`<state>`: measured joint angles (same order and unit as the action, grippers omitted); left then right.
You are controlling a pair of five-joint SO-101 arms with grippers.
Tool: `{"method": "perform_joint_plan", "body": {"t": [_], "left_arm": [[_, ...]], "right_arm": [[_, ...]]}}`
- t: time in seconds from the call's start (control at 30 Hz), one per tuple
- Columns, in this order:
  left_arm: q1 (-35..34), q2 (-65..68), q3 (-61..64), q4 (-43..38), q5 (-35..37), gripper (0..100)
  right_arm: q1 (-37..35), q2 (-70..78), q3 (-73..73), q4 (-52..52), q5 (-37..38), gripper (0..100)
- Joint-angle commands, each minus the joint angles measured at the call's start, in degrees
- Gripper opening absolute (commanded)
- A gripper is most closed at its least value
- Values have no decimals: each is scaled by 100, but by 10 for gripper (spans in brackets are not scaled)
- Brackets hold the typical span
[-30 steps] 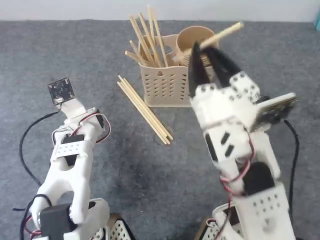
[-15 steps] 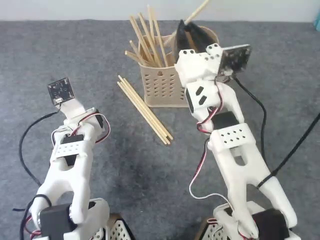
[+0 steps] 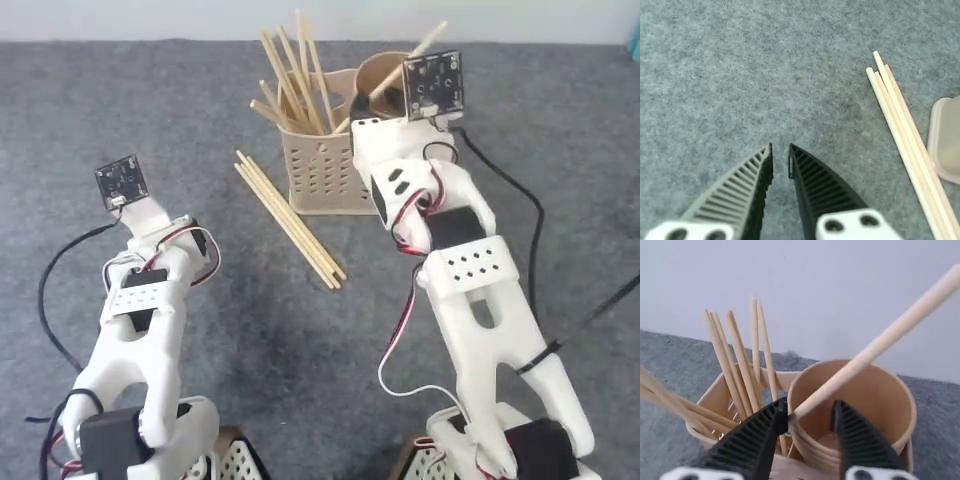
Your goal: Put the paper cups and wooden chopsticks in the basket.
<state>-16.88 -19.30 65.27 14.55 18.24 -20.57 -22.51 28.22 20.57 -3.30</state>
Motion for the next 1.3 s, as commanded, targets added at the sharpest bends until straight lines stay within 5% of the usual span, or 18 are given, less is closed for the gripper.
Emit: {"method": "perform_joint_plan", "body": {"t": [0.0, 0.4, 0.57, 0.83, 1.27], "left_arm": [[-18, -9, -259, -158, -44, 51], [-18, -9, -259, -158, -44, 51], [-26, -35, -251, -149, -44, 51], [-158, -9, -268, -149, -35, 51], [-167, -9, -268, -158, -35, 51]], "right_arm": [[40, -497, -809, 1174, 79, 203], [4, -2993, -1125, 4321, 70, 38], [-945, -3002, 0, 5631, 123, 35], [-1068, -2044, 1776, 3996, 79, 70], [1051, -2070, 0, 1736, -404, 17]]}}
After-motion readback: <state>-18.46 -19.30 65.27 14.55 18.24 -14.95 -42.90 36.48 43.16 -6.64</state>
